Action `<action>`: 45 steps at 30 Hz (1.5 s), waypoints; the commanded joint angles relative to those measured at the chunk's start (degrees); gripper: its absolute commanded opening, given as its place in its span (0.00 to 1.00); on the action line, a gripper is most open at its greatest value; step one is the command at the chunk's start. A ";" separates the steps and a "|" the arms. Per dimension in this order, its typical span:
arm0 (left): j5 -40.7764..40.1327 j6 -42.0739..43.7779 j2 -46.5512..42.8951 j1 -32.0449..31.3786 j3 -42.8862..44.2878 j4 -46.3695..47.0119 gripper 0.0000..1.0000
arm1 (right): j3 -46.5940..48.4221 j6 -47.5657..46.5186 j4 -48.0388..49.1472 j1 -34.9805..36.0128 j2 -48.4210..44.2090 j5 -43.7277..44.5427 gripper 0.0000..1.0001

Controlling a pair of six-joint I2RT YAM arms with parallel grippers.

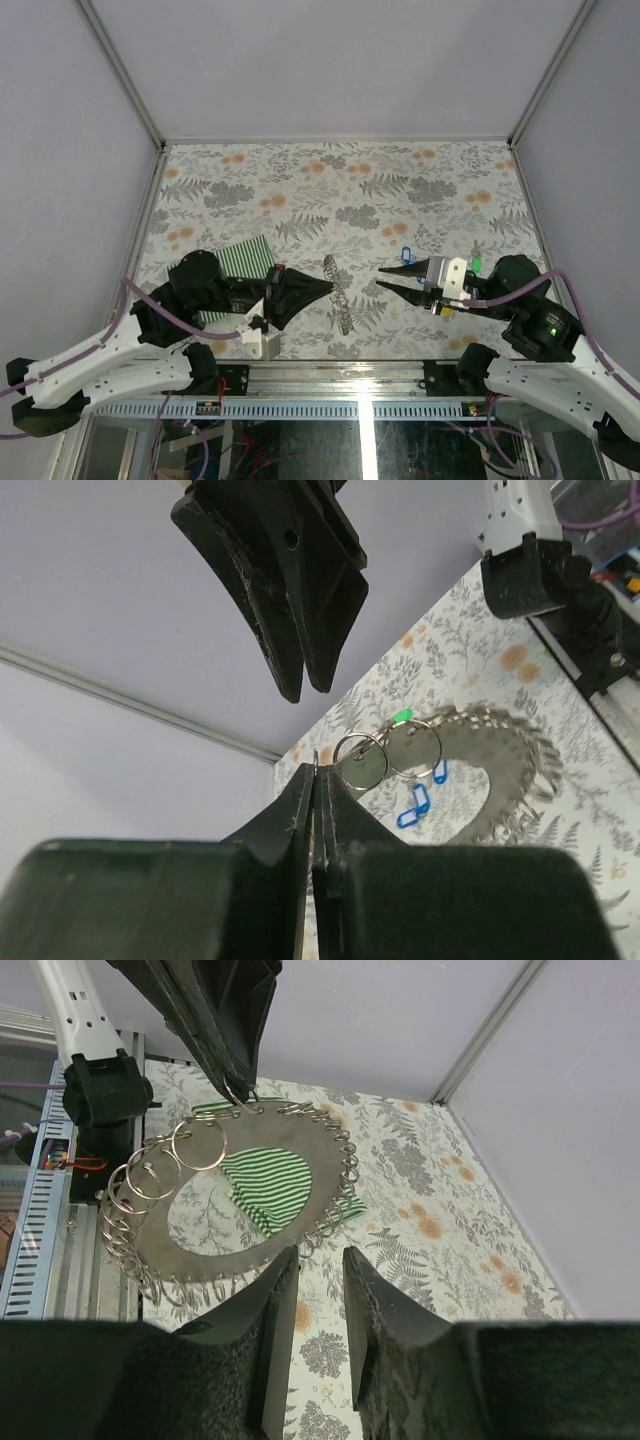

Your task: Put the keys on the keyring

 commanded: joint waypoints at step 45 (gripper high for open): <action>-19.42 -57.04 6.90 -0.19 0.75 11.77 0.00 | -8.25 47.40 -9.49 -35.79 36.39 30.14 0.43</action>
